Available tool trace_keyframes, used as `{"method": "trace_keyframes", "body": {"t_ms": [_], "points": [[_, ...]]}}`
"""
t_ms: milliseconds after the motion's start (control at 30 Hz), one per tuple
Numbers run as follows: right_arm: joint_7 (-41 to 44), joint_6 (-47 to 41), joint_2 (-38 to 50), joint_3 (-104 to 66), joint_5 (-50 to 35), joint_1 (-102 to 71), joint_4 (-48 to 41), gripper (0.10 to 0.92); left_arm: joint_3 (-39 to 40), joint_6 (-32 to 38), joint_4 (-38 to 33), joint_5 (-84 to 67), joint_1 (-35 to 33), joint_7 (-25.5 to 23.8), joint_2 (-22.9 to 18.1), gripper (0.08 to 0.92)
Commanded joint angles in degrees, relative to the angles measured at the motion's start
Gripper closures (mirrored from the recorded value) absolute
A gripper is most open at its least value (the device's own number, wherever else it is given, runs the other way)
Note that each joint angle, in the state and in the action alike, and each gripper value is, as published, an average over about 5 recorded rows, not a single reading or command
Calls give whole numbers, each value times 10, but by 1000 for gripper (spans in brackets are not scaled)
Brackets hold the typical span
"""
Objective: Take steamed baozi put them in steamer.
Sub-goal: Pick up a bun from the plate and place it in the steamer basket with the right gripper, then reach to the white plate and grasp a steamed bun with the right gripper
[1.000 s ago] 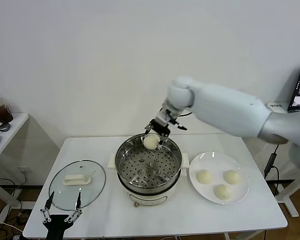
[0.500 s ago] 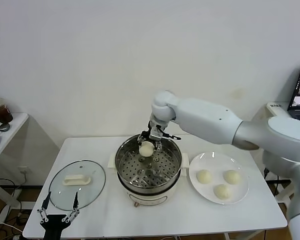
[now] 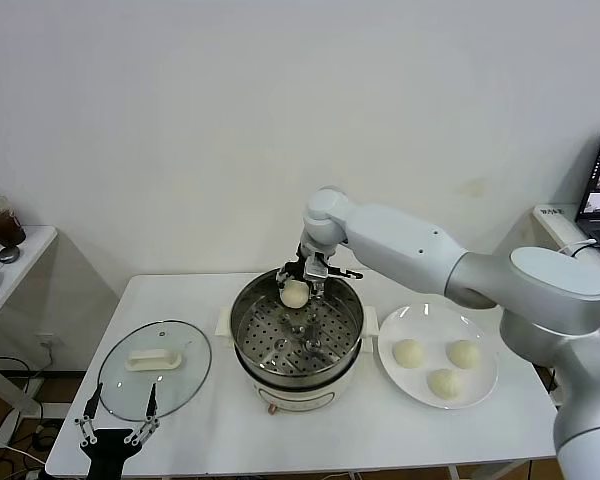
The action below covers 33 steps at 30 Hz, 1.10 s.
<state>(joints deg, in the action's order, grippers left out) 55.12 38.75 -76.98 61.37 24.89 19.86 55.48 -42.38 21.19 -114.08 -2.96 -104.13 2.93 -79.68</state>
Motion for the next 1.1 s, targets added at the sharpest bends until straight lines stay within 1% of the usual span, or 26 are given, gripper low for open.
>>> {"method": "trace_keyframes", "body": {"t_ms": [33,133,200,267,367,433,500,633,700,767,900,1100], "points": [[-17,6,9,-1,-36,3,10,260,0,0,-1,0,0,0,0,177],[4,-36,39,20,-119,34,66,213,0,-1,-1,0,2,0,1,177],[20,-84,72,39,-185,67,120,206,0,-1,-2,-1,3,0,2,177],[38,-153,115,60,-253,105,174,203,0,0,-2,-2,4,0,4,177],[64,-293,191,85,-335,154,251,203,0,0,-4,-3,6,-1,7,177],[80,-394,240,92,-360,176,297,203,1,-1,-4,-4,8,-1,10,177],[92,-488,289,97,-369,192,335,203,2,-1,-4,-5,11,-2,13,177],[90,-615,377,110,-375,198,384,203,3,0,-2,-8,16,-3,19,177],[83,-665,422,121,-379,188,400,203,3,1,-1,-11,18,-3,23,177],[85,-677,454,126,-374,171,408,203,2,2,1,-13,19,-3,26,177],[99,-640,493,115,-341,105,407,203,-2,2,1,-17,20,-4,29,177],[98,-583,500,28,-284,-31,350,203,-5,2,1,-16,19,-4,27,177]]}}
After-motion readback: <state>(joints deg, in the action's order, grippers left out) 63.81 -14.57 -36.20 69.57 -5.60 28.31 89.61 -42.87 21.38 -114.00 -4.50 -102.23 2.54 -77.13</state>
